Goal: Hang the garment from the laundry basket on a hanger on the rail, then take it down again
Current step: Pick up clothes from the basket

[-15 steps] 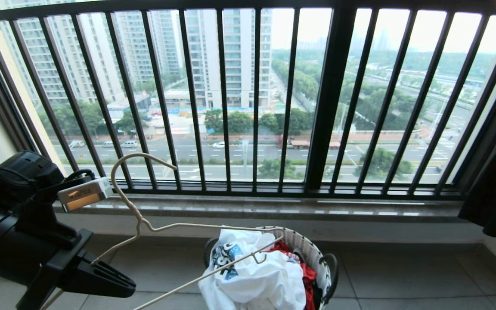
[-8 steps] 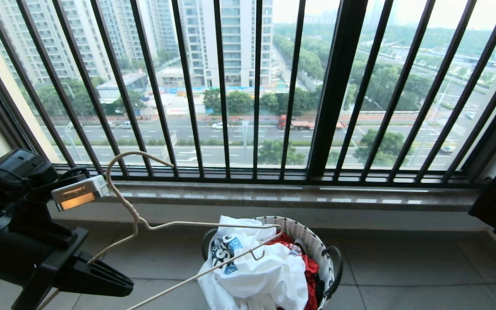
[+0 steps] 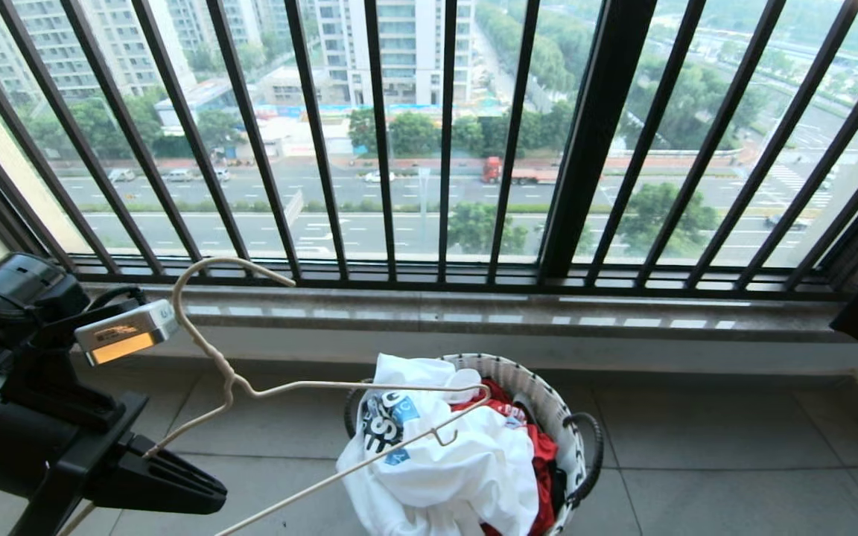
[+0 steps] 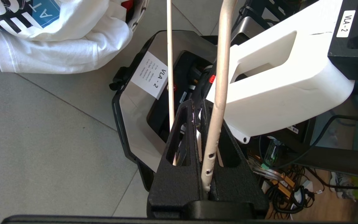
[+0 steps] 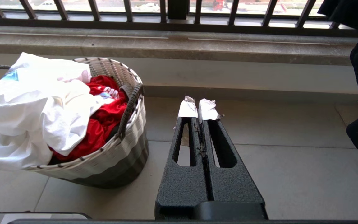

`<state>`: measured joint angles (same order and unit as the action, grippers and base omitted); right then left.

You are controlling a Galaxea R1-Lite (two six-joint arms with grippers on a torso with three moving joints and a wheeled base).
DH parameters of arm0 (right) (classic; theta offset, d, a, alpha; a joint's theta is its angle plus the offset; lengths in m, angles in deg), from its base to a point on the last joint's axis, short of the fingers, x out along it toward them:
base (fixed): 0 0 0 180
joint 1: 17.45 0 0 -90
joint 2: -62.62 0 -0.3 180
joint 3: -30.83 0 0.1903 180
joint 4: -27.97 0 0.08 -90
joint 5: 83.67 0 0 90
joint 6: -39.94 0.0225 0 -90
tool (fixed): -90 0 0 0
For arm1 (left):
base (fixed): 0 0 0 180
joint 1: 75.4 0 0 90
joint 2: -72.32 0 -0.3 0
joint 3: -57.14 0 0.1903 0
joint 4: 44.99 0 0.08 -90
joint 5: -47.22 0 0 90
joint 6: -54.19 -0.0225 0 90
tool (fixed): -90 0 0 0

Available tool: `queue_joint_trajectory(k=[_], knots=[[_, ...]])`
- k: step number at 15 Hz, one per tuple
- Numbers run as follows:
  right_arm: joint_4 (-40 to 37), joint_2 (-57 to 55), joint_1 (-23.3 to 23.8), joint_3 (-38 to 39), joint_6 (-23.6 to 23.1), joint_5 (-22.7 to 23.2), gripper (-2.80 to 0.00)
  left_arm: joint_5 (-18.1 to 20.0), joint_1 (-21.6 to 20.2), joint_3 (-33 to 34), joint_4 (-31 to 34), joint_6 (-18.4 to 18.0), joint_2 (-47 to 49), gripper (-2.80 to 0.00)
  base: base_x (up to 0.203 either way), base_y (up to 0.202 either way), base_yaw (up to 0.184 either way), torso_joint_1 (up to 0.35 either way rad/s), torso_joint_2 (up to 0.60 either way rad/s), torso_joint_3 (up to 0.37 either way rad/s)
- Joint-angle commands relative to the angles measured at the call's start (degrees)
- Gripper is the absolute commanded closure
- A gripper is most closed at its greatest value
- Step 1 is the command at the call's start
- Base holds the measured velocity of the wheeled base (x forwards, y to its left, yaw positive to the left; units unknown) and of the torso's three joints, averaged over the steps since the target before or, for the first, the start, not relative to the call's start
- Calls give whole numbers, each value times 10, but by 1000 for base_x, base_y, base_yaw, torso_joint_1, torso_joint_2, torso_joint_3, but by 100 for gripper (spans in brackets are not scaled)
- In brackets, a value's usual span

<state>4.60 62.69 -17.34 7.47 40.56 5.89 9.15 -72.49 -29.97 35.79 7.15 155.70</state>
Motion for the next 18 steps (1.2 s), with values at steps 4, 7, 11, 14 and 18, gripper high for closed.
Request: queue_joint_trajectory(k=[4,7,11,14,18], knots=[[0,-1,1,0,0,0,0,3,1,4,2,-4,-15,0,0,0,0,3,3,-202],[1,-1,0,0,0,0,0,3,1,15,2,-20,-43,0,0,0,0,3,4,-194],[0,-1,0,0,0,0,0,3,0,17,2,-21,-46,0,0,0,0,2,1,-198],[0,-1,0,0,0,0,0,3,-5,17,2,-21,-46,0,0,0,0,8,2,-192],[0,-1,0,0,0,0,0,4,-17,17,1,-21,-45,0,0,0,0,4,1,-197]])
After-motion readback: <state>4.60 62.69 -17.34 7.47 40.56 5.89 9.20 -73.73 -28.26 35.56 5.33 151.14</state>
